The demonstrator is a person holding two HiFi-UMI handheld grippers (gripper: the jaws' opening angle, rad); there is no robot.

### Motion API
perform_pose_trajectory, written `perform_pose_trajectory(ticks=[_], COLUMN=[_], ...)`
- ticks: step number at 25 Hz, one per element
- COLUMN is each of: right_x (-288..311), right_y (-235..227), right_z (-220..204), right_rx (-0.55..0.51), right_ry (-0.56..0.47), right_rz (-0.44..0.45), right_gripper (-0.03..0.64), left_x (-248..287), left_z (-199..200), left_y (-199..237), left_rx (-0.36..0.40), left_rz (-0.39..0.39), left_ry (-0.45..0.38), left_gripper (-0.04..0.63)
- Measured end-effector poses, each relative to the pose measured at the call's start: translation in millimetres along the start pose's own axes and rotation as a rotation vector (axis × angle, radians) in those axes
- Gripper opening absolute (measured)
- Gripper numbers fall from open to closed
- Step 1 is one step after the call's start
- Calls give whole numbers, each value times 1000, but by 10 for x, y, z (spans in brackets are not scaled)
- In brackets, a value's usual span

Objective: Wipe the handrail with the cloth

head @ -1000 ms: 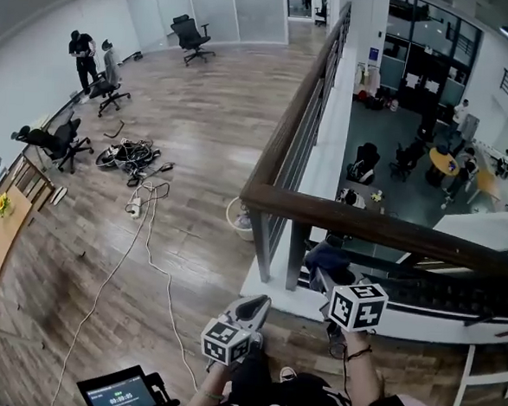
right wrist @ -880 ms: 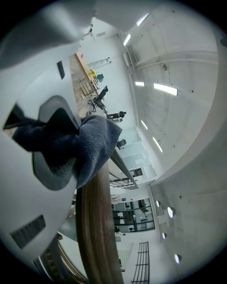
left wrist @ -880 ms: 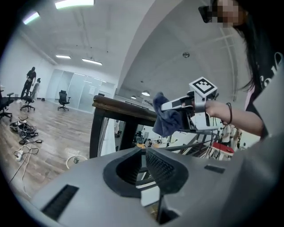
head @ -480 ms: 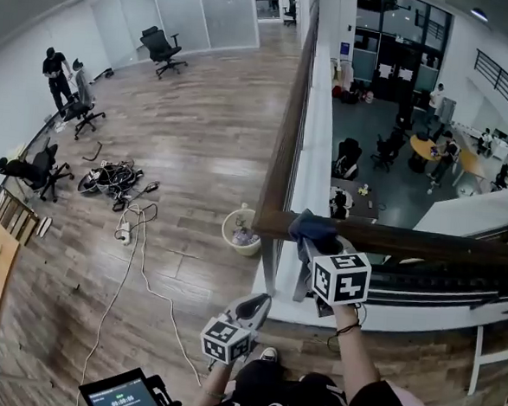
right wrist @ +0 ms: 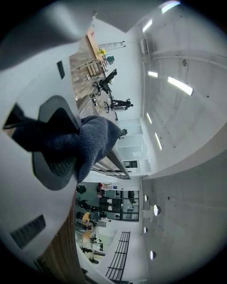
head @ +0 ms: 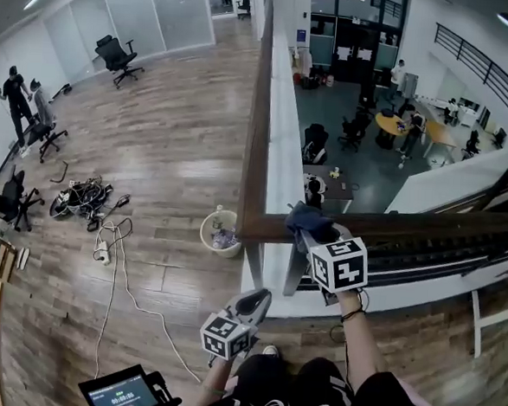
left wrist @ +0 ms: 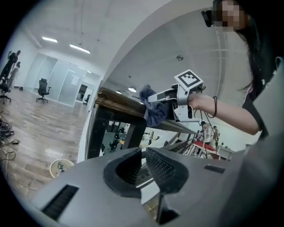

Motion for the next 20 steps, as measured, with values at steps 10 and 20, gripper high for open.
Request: perform_pose_trajectory(ticks=[10, 20], right_x=[-538, -1497], right_y=[-838, -2283], right_z=[-205, -540], right_rx=[84, 163], right_ry=[-29, -39], right_rz=[-128, -223], right_gripper=[103, 103], left_x=[546, 1211], left_z=[138, 86], left_y=[-423, -1167], left_rx=[45, 40], left_rz=[-142, -147], left_ry=[61, 78], left_gripper=[31, 31])
Point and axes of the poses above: the fingertips, and each gripper's own axes: x forward along the fingers, y to its left, z out of its top, the point moved 10 cm from there along -x, backward along the fingers, and after that the axes turned 3 degrees about z, right-handed, at the moved point
